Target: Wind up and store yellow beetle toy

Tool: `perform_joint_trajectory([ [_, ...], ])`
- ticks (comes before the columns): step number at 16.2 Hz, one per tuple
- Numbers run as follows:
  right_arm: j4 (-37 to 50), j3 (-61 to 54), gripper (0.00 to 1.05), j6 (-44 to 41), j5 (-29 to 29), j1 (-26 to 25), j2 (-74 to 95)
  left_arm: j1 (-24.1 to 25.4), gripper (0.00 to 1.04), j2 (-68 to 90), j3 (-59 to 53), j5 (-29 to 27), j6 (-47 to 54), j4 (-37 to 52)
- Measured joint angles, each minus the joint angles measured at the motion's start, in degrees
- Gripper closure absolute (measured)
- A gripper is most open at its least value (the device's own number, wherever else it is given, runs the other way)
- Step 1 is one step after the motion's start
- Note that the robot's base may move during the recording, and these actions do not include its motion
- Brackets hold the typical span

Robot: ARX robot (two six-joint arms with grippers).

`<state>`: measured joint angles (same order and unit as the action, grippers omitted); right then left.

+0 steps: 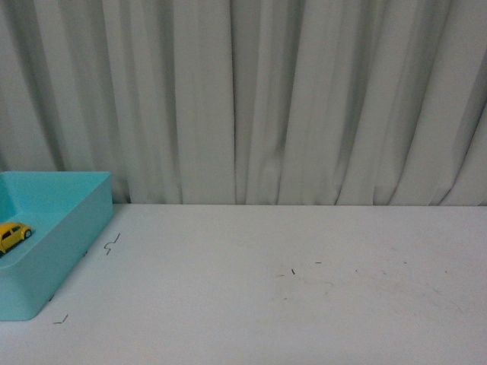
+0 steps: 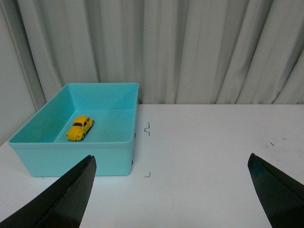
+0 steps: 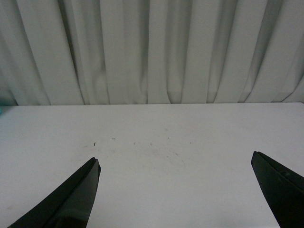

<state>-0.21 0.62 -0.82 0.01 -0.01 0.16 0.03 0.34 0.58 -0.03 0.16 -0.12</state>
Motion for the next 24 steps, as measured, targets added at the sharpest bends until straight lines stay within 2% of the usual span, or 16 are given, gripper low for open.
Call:
perform_joint_trajectory([
  [24,0.02,0.00,0.07,0.04,0.00,0.00,0.02,0.00,0.07,0.00,0.00,0.02,0.00,-0.04],
])
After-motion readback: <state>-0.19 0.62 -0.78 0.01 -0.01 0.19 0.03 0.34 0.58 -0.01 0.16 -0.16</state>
